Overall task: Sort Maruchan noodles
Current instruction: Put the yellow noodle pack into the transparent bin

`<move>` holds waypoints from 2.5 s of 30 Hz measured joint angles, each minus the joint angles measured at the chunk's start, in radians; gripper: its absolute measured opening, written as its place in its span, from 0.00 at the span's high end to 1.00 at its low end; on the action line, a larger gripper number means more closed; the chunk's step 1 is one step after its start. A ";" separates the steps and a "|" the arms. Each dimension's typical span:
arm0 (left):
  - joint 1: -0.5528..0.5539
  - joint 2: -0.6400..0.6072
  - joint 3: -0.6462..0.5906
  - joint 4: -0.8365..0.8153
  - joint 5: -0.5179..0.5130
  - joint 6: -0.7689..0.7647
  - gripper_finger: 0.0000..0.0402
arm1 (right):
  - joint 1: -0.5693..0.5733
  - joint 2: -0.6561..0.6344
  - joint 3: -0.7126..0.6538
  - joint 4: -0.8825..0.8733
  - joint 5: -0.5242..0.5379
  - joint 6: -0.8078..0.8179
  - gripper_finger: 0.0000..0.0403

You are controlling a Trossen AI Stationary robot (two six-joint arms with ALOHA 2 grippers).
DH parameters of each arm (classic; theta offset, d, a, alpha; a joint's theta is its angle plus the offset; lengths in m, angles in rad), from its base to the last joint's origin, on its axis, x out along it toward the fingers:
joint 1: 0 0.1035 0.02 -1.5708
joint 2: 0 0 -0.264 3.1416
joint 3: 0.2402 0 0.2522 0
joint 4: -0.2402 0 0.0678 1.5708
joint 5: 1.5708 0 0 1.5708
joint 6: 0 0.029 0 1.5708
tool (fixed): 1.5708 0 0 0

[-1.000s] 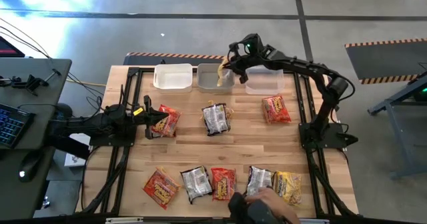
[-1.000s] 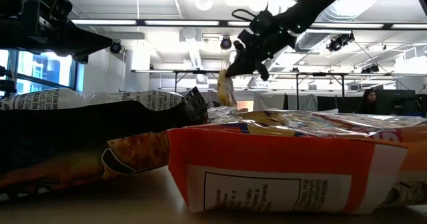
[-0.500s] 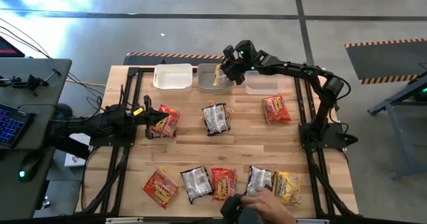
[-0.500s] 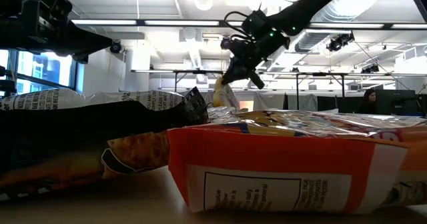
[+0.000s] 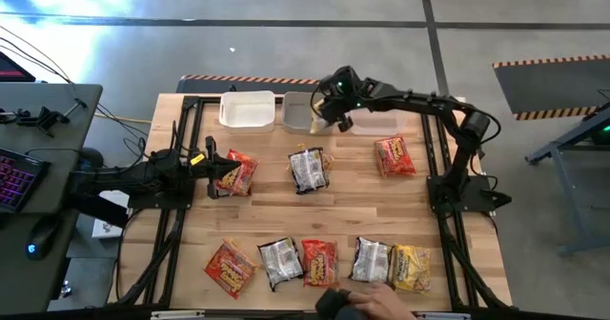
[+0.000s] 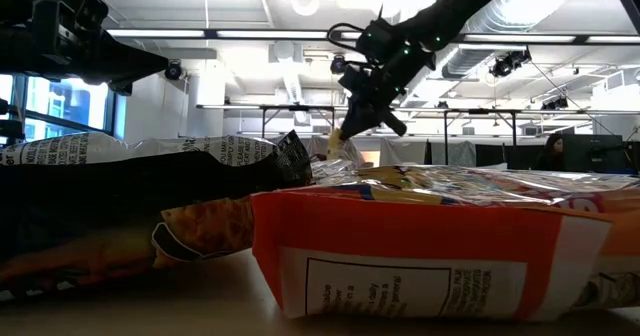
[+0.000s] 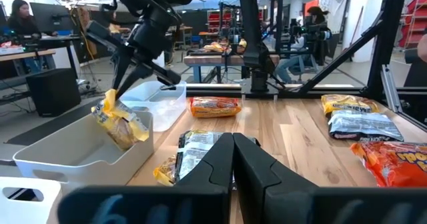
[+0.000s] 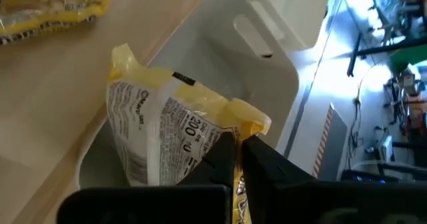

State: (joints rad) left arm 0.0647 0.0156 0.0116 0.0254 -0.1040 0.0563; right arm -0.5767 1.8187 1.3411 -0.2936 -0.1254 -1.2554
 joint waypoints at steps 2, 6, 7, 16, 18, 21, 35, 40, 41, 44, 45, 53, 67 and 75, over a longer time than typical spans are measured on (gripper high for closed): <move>0.000 0.000 0.000 0.000 0.000 0.000 0.99 | 0.014 0.000 0.000 -0.015 0.025 0.003 1.00; 0.000 0.000 0.000 0.000 0.000 0.000 0.99 | 0.040 0.000 0.000 -0.024 0.076 0.045 1.00; 0.000 0.000 0.000 0.000 0.000 0.000 0.99 | 0.046 0.000 0.000 -0.024 0.089 0.045 1.00; 0.000 0.000 0.000 0.000 0.000 0.000 0.99 | 0.106 0.000 0.000 -0.001 0.201 0.024 1.00; 0.000 0.000 0.000 0.000 0.000 0.000 0.99 | 0.118 0.000 0.000 -0.001 0.230 0.017 1.00; 0.000 0.000 0.000 0.000 0.000 0.000 0.99 | 0.130 0.000 0.000 -0.010 0.239 0.023 1.00; 0.000 0.000 0.000 0.000 0.000 0.000 0.99 | 0.162 -0.001 -0.003 0.078 0.360 -0.052 1.00; 0.000 0.000 0.000 0.000 -0.001 0.000 0.99 | 0.202 -0.035 0.003 0.109 0.396 -0.087 1.00; 0.000 0.000 0.000 0.000 -0.001 0.000 0.99 | 0.212 -0.048 0.005 0.114 0.408 -0.074 1.00; 0.000 0.000 0.000 0.000 -0.001 0.000 0.99 | 0.249 -0.100 0.006 0.085 0.429 0.000 1.00; 0.000 0.000 0.000 0.000 0.000 0.000 0.99 | 0.266 -0.119 0.006 0.060 0.438 0.033 1.00; 0.000 0.000 0.000 0.000 0.000 0.000 0.99 | 0.429 -0.257 -0.102 -0.076 0.588 0.347 1.00; 0.000 0.000 0.000 0.000 0.000 0.000 0.99 | 0.711 -0.469 -0.497 0.404 0.658 0.583 1.00; 0.000 0.000 0.000 0.002 0.000 0.000 0.99 | 0.757 -0.471 -0.514 0.464 0.564 0.660 1.00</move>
State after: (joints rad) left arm 0.0647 0.0156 0.0117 0.0269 -0.1043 0.0563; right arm 0.1804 1.3476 0.8268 0.1703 0.4384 -0.5952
